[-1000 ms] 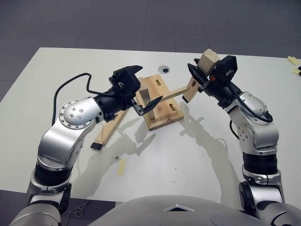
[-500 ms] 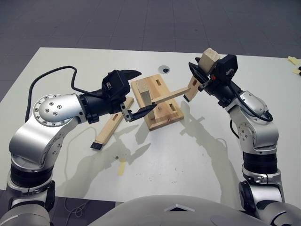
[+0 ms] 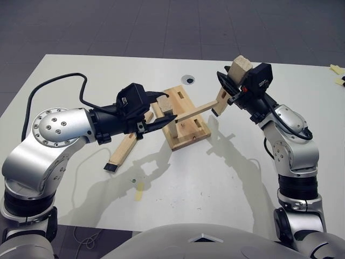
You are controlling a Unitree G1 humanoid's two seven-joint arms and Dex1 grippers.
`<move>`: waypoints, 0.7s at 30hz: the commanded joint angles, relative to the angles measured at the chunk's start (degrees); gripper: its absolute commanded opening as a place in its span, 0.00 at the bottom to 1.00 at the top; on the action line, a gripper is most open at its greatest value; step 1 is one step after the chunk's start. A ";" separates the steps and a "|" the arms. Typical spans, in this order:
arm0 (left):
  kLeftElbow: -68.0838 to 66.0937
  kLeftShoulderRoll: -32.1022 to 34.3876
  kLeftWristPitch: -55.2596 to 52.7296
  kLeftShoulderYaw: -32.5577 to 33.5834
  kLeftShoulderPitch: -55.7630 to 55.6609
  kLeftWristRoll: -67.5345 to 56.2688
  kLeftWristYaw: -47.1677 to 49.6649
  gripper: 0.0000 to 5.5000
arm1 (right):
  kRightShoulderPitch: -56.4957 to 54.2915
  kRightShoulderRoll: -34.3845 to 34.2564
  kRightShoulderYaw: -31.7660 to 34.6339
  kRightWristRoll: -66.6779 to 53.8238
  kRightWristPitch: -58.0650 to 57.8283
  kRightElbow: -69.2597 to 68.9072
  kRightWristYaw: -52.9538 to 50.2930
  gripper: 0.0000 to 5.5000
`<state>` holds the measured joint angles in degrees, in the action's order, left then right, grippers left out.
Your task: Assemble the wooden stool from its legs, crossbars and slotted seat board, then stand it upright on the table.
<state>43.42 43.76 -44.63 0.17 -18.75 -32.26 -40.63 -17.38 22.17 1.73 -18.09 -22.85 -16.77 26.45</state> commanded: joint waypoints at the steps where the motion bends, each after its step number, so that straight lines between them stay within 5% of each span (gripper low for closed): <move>1: -0.94 -0.85 0.93 -2.41 -0.72 1.69 1.17 0.38 | 0.04 0.13 1.71 -1.76 -2.06 -0.21 -0.02 0.19; 9: -3.10 -8.12 3.18 -10.26 0.20 6.13 7.22 0.38 | 0.80 -1.47 3.44 -4.61 -5.23 -0.06 -1.82 0.19; 21: -4.49 -7.45 6.12 -13.41 3.51 10.15 8.04 0.38 | 1.53 -4.44 0.89 3.75 4.30 3.39 -6.89 0.19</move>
<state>40.88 34.81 -36.26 -10.68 -17.51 -24.36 -31.93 -15.65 18.48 2.55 -15.63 -20.40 -14.50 20.69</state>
